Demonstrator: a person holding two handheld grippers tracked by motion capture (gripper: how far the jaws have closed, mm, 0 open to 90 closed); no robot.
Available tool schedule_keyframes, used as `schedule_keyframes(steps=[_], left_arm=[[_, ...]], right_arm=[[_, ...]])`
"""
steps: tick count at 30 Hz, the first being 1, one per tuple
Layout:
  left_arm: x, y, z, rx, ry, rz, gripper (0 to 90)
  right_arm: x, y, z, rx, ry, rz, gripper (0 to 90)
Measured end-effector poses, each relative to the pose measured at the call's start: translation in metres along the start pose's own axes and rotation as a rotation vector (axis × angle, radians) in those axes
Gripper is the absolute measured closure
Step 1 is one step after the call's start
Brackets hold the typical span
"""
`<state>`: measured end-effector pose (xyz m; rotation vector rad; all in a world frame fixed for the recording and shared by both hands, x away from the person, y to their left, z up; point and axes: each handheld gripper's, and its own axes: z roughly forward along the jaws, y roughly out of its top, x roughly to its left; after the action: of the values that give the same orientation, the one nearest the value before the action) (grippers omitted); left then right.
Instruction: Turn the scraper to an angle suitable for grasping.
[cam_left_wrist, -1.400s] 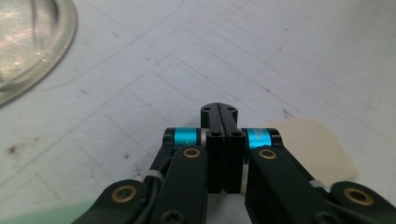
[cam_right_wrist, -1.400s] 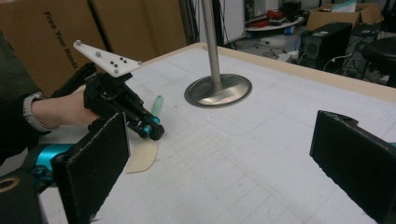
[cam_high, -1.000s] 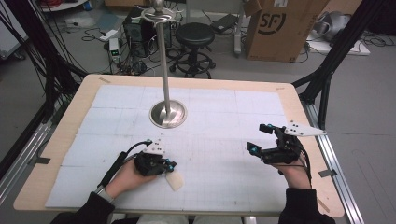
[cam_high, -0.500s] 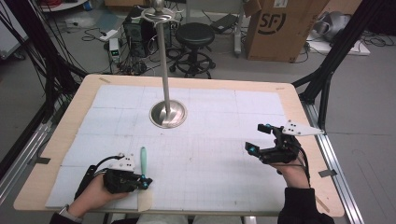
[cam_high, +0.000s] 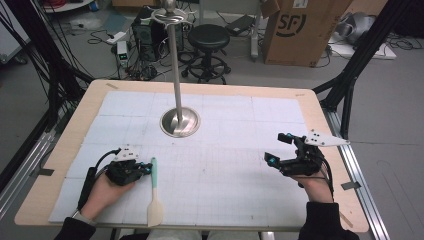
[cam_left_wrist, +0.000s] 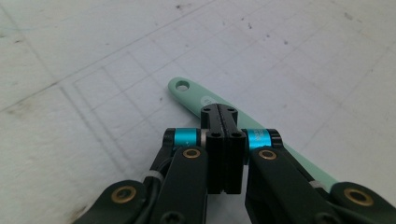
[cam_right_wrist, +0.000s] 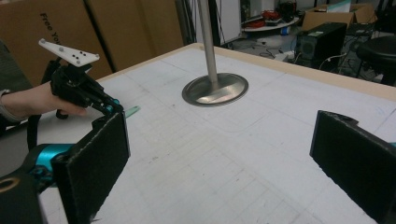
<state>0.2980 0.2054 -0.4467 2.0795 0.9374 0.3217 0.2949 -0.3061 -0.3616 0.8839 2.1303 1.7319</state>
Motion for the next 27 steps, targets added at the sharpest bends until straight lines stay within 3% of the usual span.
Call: schedule_keyframes(steps=[3, 10, 15, 19, 21, 26, 27], left_arm=[[-0.011, 0.008, 0.011, 0.005, -0.054, 0.013, 89.9], [-0.067, 0.03, 0.042, 0.043, -0.161, 0.162, 89.9], [-0.105, 0.035, 0.05, 0.061, -0.238, 0.284, 89.9], [-0.118, 0.033, 0.051, 0.067, -0.312, 0.339, 89.9], [-0.12, 0.033, 0.051, 0.072, -0.339, 0.338, 89.9], [-0.117, 0.034, 0.053, 0.068, -0.358, 0.325, 89.7], [-0.117, 0.034, 0.051, 0.065, -0.342, 0.329, 89.6]], right_arm=[[0.001, 0.0, 0.001, 0.006, 0.0, -0.001, 3.9], [0.0, -0.001, 0.003, 0.011, 0.001, 0.001, 3.9], [0.0, -0.001, 0.002, 0.009, 0.005, 0.001, 3.9], [0.0, -0.001, 0.0, 0.003, 0.004, 0.0, 3.9], [0.0, -0.001, -0.001, 0.005, 0.001, 0.002, 3.9], [0.001, -0.001, 0.0, 0.008, 0.0, 0.001, 3.9], [0.0, -0.001, 0.0, 0.008, 0.001, -0.001, 3.9]])
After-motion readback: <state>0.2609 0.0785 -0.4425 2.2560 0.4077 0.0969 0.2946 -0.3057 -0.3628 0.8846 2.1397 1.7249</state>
